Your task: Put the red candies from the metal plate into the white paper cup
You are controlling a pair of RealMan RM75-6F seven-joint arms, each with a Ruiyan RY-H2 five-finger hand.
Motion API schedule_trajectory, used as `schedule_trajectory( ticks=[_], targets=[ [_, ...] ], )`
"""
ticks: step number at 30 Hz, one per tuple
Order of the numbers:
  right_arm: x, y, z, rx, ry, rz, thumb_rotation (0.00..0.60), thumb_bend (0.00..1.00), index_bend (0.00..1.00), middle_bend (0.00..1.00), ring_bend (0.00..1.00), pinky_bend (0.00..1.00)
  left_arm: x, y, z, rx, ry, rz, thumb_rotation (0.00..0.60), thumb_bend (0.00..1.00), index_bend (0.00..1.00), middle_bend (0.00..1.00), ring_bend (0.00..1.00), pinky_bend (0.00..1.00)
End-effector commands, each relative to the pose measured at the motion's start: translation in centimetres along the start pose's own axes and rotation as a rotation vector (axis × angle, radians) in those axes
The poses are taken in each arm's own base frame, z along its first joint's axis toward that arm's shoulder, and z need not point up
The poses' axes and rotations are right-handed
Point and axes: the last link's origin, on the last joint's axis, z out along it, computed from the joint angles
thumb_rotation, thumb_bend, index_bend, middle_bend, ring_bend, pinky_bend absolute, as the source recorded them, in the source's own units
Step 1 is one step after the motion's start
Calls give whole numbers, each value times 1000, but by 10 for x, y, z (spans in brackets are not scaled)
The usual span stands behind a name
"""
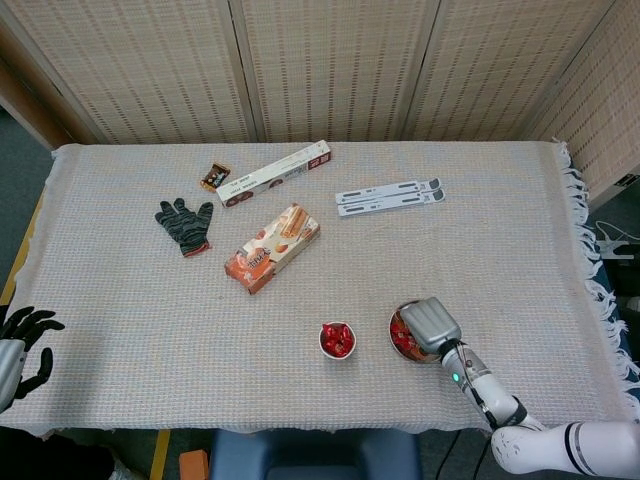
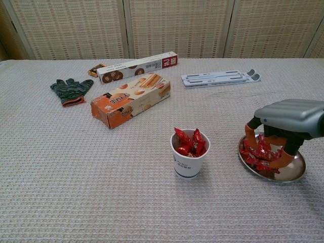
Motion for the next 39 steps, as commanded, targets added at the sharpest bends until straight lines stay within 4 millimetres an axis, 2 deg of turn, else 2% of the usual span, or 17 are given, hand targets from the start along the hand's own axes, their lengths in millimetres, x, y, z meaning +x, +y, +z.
schedule_trajectory(
  ticks=[1,33,39],
  targets=[
    [-3,0,1,-3,-10,-5,600,92,481,915,817,1000,0,0,0,2,1,-1,600,618,315,183,96,304],
    [-22,5,12,-17,-67,-9,600,93,509,915,818,1000,1,-2,-3,1,-2,-11,600,618,314,183,96,304],
    [-20,5,11,-8,-49,7,600,168,568,915,818,1000,1,-1,-4,0,0,-11,600,619,314,183,96,304]
  ],
)
